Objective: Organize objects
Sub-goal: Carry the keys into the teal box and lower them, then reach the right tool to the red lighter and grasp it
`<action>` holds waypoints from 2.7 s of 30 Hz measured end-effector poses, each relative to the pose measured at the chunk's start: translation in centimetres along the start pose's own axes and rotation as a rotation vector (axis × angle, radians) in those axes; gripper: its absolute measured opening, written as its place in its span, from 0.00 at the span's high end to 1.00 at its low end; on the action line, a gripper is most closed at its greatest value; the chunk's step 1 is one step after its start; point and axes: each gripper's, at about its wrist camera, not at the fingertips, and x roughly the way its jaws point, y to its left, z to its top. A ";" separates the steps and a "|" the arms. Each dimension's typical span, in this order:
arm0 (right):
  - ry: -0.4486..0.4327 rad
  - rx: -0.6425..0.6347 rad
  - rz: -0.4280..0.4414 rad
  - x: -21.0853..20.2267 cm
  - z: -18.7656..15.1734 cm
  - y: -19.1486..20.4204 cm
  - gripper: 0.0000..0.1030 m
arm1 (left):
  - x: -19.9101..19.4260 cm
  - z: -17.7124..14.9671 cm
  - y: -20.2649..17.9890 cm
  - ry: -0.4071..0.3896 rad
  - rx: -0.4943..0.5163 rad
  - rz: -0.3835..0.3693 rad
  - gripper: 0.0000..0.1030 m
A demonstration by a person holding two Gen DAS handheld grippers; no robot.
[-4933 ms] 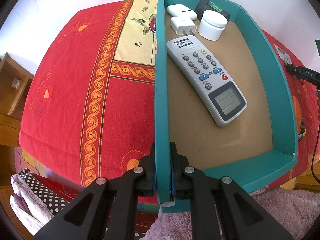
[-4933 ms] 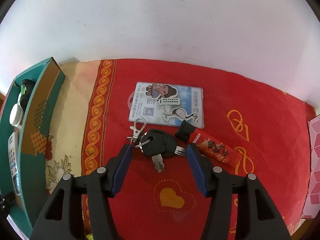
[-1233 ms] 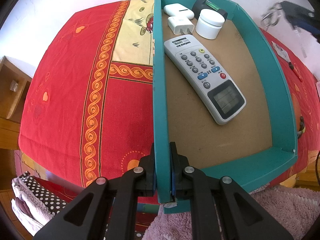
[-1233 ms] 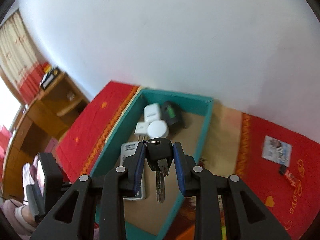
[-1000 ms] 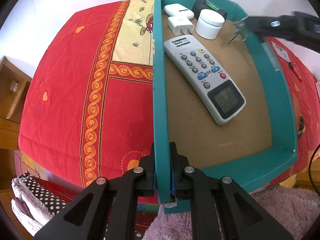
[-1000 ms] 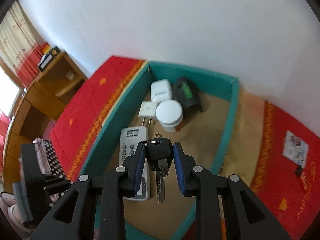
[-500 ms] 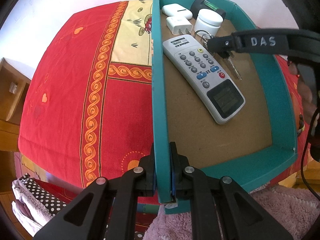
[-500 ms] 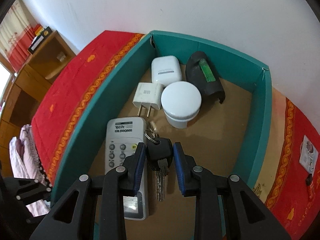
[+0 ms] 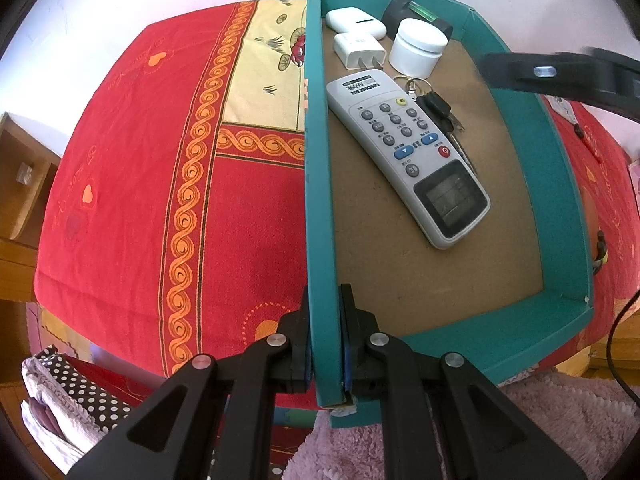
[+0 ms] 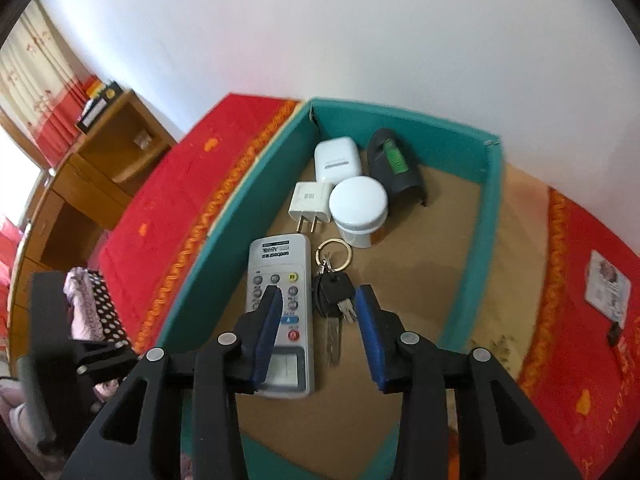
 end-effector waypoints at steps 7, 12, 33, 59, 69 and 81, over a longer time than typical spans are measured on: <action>-0.059 0.036 -0.066 -5.3 -1.9 -3.6 0.60 | 0.1 0.1 0.1 0.004 0.000 0.000 0.91; -0.045 0.107 -0.192 -7.3 -4.1 -9.3 0.59 | 0.3 0.2 0.1 0.008 0.002 0.001 0.91; 0.085 0.236 -0.343 -6.4 -8.6 -26.0 0.56 | 0.3 0.1 0.3 0.006 -0.004 0.003 0.91; 0.193 0.211 -0.343 -4.9 -8.3 -24.1 0.56 | 0.3 0.1 0.0 0.005 -0.004 0.012 0.91; 0.217 0.245 -0.362 -3.4 -5.6 -24.6 0.70 | 0.3 0.1 0.1 0.004 -0.005 0.012 0.92; 0.171 0.276 -0.366 -3.1 -5.0 -24.1 0.80 | 0.2 0.1 0.2 0.001 -0.009 0.011 0.92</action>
